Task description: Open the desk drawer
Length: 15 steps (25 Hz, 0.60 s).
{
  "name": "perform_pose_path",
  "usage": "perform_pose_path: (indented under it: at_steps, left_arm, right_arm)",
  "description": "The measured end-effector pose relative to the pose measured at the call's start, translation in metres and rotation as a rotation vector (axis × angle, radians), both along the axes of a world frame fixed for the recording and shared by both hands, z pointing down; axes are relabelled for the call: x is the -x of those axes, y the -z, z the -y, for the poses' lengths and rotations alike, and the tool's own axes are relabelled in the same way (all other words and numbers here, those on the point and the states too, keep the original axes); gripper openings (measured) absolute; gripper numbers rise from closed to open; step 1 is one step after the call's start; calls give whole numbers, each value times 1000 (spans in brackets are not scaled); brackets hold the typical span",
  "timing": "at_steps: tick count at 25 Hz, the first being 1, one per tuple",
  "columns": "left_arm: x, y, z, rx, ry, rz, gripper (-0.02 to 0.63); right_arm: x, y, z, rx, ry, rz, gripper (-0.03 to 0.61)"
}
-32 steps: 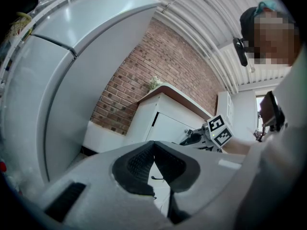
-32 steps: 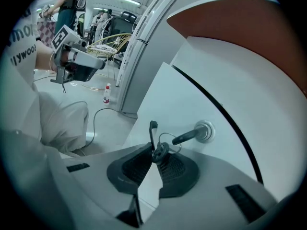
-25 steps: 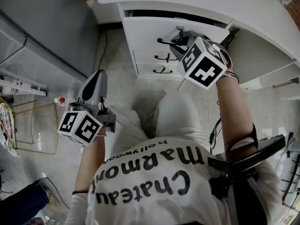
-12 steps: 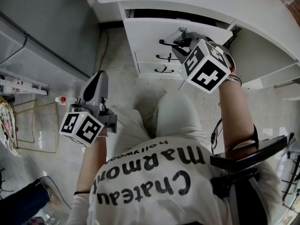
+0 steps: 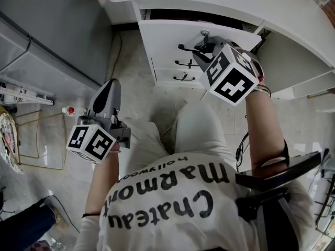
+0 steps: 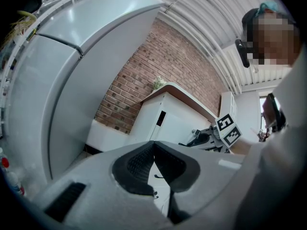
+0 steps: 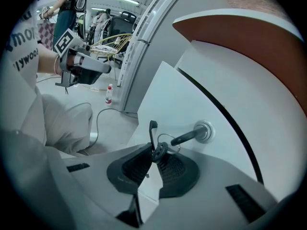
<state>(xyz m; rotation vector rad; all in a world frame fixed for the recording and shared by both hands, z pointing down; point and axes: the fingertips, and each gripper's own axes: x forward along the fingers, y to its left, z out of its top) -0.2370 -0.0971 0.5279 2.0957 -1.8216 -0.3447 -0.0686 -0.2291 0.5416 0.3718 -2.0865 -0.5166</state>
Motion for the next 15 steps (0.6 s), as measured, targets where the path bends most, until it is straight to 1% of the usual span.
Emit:
perform_pose_path:
  at_steps: [15]
  left_arm:
    - [9, -1, -7, 12, 6, 8, 15]
  right_arm:
    - [-6, -1, -16, 12, -6, -17, 37]
